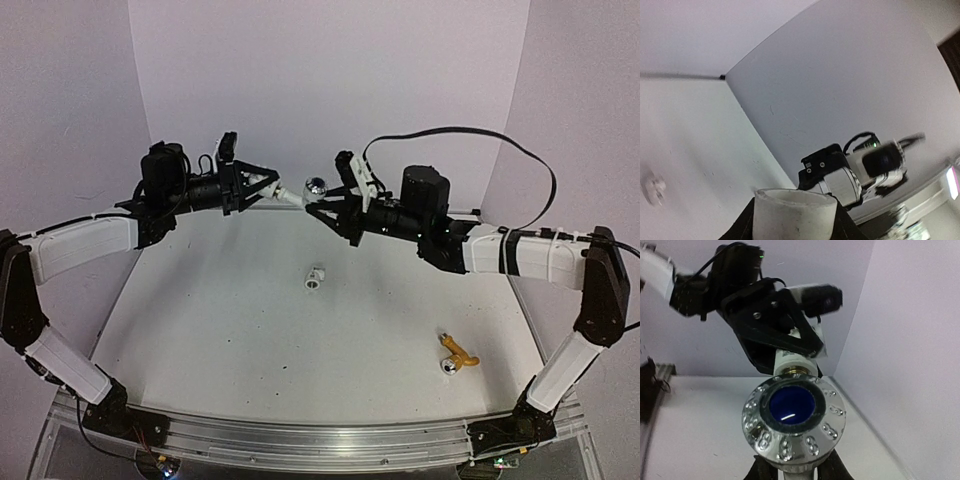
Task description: Install the water faucets
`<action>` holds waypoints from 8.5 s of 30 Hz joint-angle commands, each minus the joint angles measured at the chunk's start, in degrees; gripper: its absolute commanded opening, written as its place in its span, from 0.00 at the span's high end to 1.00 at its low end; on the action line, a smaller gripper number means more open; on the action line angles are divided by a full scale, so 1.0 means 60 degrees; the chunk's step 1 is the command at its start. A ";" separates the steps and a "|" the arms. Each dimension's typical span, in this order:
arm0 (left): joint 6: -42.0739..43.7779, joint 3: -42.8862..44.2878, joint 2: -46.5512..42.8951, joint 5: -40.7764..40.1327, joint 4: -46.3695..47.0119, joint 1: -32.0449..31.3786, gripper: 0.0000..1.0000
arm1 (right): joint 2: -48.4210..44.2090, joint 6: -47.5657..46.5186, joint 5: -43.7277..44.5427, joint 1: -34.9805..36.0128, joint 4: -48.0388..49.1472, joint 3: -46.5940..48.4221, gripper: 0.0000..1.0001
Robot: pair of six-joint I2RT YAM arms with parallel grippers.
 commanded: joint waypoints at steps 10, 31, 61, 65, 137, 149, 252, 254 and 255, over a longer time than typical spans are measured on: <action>0.8621 0.2447 0.1516 0.8766 0.3622 -0.0316 1.00 | 0.1601 2.2135 -0.2025 -0.0276 0.6474 0.0253 0.99; -0.5531 0.0686 0.0928 0.1240 0.3268 0.0708 1.00 | -0.2546 -0.3482 0.3911 0.0780 -0.1789 -0.2267 0.02; -0.2488 -0.0697 -0.0627 -0.0257 0.2871 0.0357 1.00 | 0.0974 0.7798 0.2433 0.0949 -0.0592 0.1816 0.44; -0.0740 -0.0450 -0.0587 -0.0191 0.2889 0.0244 1.00 | 0.1023 0.9985 0.0993 0.0947 0.0246 0.1608 0.68; -0.3180 0.1055 0.0961 0.1556 0.1278 0.0708 1.00 | 0.0665 -1.1848 0.3732 0.1434 0.1173 0.0596 0.21; 0.2093 0.0384 0.0007 0.1714 0.2661 0.0370 1.00 | 0.0017 0.2064 0.3822 0.1373 0.1391 0.0711 1.00; -0.3755 0.1660 0.1619 0.1997 0.2140 0.0459 1.00 | 0.0473 -1.0721 0.6152 0.2469 0.2619 -0.0104 0.14; -0.3660 0.1646 0.1621 0.2025 0.2134 0.0459 1.00 | 0.0666 -1.0210 0.6483 0.2473 0.2454 0.0236 0.36; -0.3556 0.1611 0.1606 0.2014 0.2136 0.0458 1.00 | 0.0740 -0.9759 0.6632 0.2473 0.2453 0.0397 0.48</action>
